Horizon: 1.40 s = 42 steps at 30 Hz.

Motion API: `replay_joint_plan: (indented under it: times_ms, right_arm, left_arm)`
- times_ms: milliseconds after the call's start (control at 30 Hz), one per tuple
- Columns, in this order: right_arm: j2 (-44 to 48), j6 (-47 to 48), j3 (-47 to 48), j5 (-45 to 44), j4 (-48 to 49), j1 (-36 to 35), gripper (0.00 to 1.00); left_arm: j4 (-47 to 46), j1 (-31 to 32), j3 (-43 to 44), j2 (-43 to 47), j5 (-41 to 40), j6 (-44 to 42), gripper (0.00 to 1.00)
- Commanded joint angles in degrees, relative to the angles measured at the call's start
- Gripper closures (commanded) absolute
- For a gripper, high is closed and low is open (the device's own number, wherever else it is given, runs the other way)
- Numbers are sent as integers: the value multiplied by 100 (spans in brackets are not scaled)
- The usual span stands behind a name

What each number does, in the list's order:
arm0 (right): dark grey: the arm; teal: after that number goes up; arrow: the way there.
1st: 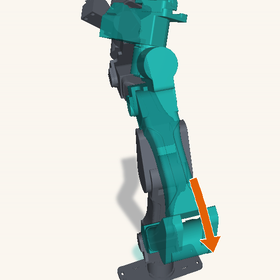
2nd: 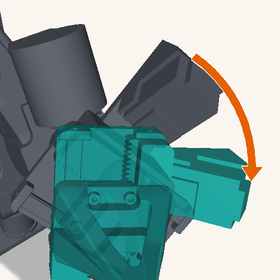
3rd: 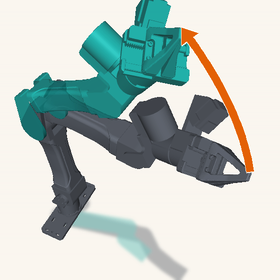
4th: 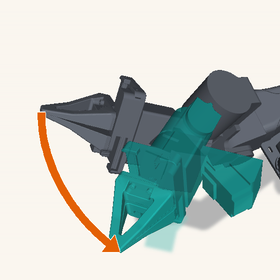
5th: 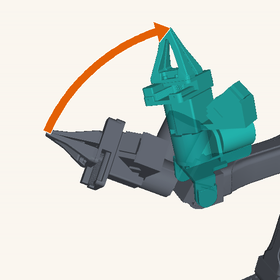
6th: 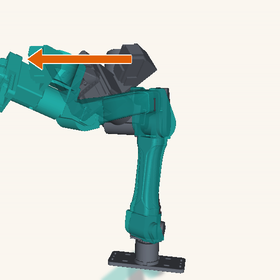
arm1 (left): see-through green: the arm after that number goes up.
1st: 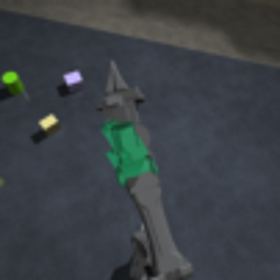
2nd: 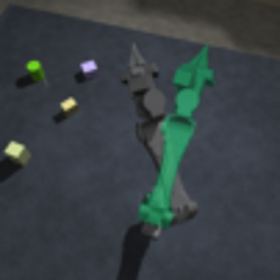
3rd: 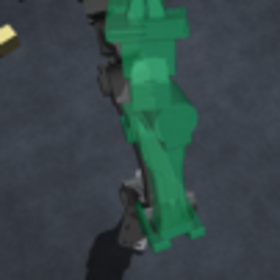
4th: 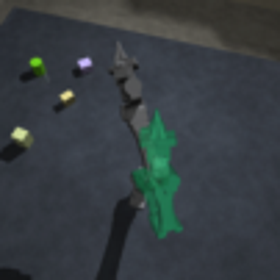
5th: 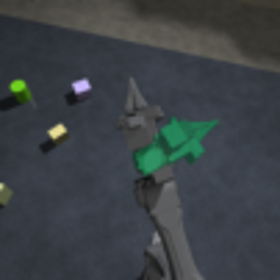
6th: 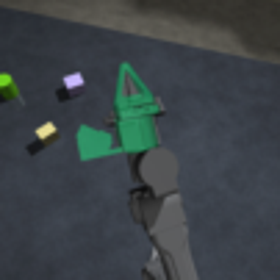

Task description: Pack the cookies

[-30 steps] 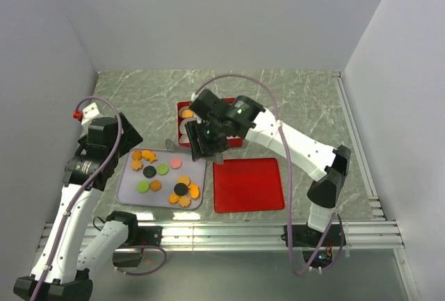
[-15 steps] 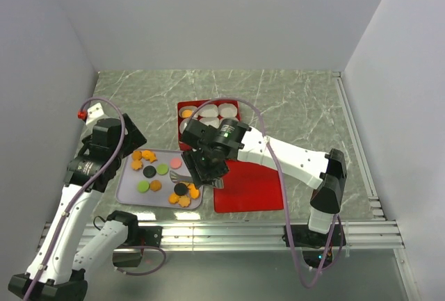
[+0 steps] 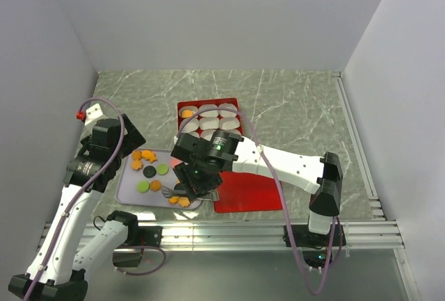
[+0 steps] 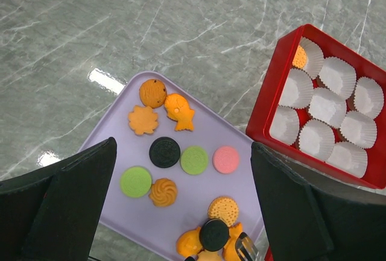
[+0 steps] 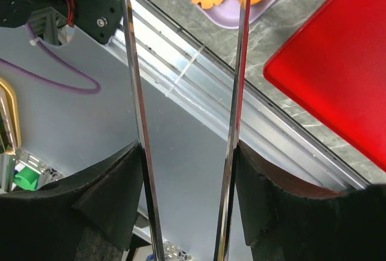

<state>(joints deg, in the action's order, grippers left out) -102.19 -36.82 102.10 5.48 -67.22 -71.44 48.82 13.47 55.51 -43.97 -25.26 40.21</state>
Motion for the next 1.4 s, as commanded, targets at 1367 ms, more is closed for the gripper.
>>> replay_joint_plan:
  times_ms: [1367]
  right_arm:
    - [-732,131,1135,-732,-571,174,63]
  left_arm:
    - [128,569,57,143,-375,277,1]
